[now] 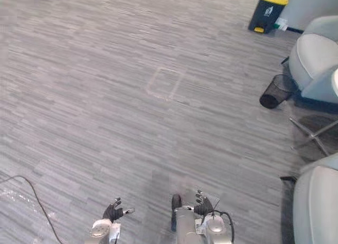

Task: Organize the slippers on the shoe rack

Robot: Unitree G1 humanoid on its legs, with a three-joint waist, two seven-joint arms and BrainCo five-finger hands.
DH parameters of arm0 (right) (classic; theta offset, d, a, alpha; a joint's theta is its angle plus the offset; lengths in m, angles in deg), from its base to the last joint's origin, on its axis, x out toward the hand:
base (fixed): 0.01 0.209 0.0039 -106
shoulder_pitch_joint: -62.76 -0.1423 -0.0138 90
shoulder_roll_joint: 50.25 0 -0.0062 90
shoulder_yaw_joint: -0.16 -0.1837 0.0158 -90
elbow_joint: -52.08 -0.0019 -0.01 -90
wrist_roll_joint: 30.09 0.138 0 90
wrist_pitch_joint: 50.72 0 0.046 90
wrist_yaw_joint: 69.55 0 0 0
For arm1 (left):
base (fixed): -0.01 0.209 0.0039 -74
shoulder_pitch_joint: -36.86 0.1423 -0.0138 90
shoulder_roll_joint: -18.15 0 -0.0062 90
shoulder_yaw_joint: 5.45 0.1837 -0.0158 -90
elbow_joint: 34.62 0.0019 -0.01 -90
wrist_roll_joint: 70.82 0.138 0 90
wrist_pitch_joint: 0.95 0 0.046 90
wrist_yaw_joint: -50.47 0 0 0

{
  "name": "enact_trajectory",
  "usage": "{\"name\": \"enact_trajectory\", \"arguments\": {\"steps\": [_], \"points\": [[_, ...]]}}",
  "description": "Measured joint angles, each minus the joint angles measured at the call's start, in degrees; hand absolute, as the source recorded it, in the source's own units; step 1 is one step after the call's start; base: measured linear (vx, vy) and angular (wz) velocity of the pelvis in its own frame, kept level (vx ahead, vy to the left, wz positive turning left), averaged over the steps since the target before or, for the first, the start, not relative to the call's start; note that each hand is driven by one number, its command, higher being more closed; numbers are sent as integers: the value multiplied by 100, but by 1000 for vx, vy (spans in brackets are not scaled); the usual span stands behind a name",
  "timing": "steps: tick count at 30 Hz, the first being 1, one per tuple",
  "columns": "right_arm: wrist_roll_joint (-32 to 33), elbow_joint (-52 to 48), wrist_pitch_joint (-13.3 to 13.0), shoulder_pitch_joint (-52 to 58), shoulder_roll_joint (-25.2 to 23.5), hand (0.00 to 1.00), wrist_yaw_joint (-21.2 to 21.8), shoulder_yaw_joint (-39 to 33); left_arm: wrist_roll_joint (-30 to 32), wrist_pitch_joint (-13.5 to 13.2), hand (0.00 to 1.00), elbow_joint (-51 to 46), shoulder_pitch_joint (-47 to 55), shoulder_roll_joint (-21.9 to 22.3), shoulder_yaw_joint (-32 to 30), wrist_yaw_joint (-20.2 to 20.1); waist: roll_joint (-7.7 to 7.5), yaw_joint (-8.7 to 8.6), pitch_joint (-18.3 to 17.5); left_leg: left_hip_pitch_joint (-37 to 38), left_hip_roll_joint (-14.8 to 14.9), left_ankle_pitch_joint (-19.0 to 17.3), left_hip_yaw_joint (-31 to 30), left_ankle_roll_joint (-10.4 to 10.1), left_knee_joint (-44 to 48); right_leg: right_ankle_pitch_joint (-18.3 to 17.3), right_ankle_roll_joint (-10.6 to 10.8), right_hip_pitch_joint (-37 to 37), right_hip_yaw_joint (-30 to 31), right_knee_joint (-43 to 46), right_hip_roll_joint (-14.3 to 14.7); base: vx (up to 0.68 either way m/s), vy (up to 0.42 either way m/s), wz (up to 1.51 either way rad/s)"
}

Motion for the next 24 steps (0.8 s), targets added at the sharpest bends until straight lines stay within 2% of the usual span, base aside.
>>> {"name": "enact_trajectory", "arguments": {"steps": [1,2,4,5,6,7,8,9,10,11,12,13,14,15,16,17,18,19,20,21,22,23,24], "points": [[1,-152,12,153,-15,0,4,-19,1,2,0,-33,16,98,-196,-11,18,-14,13,-527,306,339,-23,-234,1620,-229,-63,445,-124,-80,17,663,-213,47],[-2,-286,13,286,-2,0,6,16,2,-6,0,-202,112,160,-302,-30,32,47,25,-1018,666,742,13,-319,2974,-386,-140,869,-178,-213,116,639,-193,24],[0,-322,35,346,-5,0,3,74,4,-1,0,-405,242,202,-409,-44,33,151,27,-1551,1086,724,159,-289,4389,-608,-244,1446,-148,-440,248,408,-71,-15],[2,-330,52,379,-48,0,-2,69,3,1,0,-473,354,201,-429,-46,-38,168,30,-1898,1249,678,314,-217,4777,-715,-248,1845,-140,-685,267,508,-45,-10],[2,-325,63,407,-77,0,-5,69,4,1,0,-550,393,194,-439,-59,-80,183,5,-2210,1301,571,573,-89,4684,-772,-204,2180,-83,-964,231,490,-39,-6],[2,-302,64,408,-77,0,-4,71,0,-5,0,-595,397,193,-440,-65,-87,213,5,-2338,1291,496,689,-70,4470,-792,-186,2318,-24,-1087,212,488,-7,-31],[2,-140,75,340,-67,0,-4,54,0,-8,0,-625,362,179,-438,-69,-82,295,9,-2535,1190,327,916,-13,3761,-755,-104,2571,59,-1225,132,600,90,-43],[4,-11,90,295,-73,0,2,23,0,-6,0,-606,346,157,-394,-74,-102,355,14,-2690,850,272,953,12,2632,-766,-79,2748,117,-1379,10,511,93,-44],[4,38,106,276,-82,0,2,2,0,-6,0,-604,321,147,-369,-76,-141,382,37,-2697,680,317,908,18,2073,-791,-36,2833,144,-1436,-70,531,171,-35],[3,54,115,286,-97,0,2,-65,0,-13,0,-625,278,139,-335,-83,-184,435,62,-2702,327,530,730,17,933,-845,57,2971,205,-1537,-208,438,192,-39],[0,109,113,296,-74,0,-1,-139,-16,-13,0,-637,284,146,-266,-86,-123,455,42,-2701,21,1282,318,-75,-450,-891,136,3117,355,-1703,-240,653,294,-68],[0,301,124,218,-97,0,-9,-140,-14,-16,0,-608,281,91,-203,-77,-147,485,30,-2637,-118,1786,184,186,-434,-907,201,3252,558,-1770,-296,556,258,-53],[0,343,139,176,-145,0,-8,-117,-14,-7,0,-573,247,35,-178,-69,-231,469,5,-2622,-181,1677,217,223,-394,-870,217,3290,575,-1773,-381,568,251,-23],[-1,330,124,170,-194,0,10,-107,-14,-2,0,-535,172,-25,-162,-77,-304,386,-7,-2669,-245,1514,201,293,-275,-707,360,3233,584,-1690,-469,549,267,9],[-1,336,124,202,-211,0,9,-127,-15,-3,0,-480,120,-68,-170,-91,-334,399,-29,-2772,-235,1175,217,454,190,-587,462,2981,817,-1144,-523,655,322,-2],[-1,391,124,219,-202,0,8,-158,-14,3,0,-435,151,-47,-151,-102,-371,410,-50,-2646,-238,838,335,486,385,-581,489,2663,991,-205,-575,526,272,-15],[10,414,123,217,-216,0,8,-171,-15,6,0,-424,153,-54,-132,-101,-399,411,-65,-2541,-274,736,379,497,378,-535,584,2486,1023,274,-624,437,205,-17],[3,449,124,192,-223,0,-2,-180,-15,10,0,-365,147,-76,-83,-100,-457,384,-84,-2275,-373,591,445,537,272,-300,937,2105,1010,1257,-761,561,236,-19],[4,446,107,171,-210,0,19,-175,-15,24,0,-239,139,-93,36,-98,-495,372,-80,-1762,-503,389,507,557,66,-171,1208,1624,974,2605,-903,693,255,-26],[19,444,87,133,-164,0,26,-165,-15,33,0,-175,137,-134,125,-92,-462,346,-57,-1232,-549,279,554,567,-167,-457,920,1323,793,3364,-914,702,231,-27],[42,443,76,111,-130,0,29,-144,-16,34,0,-136,148,-150,162,-89,-412,328,-32,-939,-549,268,586,561,-347,-621,745,1165,620,3573,-911,580,136,-24],[53,438,60,67,-74,0,35,-104,-15,34,0,-101,145,-171,188,-75,-296,309,-24,-493,-518,269,633,558,-665,-914,475,818,206,3677,-875,569,89,-15],[54,415,47,31,-57,0,41,-104,-15,28,0,-105,108,-195,198,-64,-274,284,-14,-257,-466,269,658,557,-806,-1077,324,538,-82,3485,-813,556,58,-5]]}}
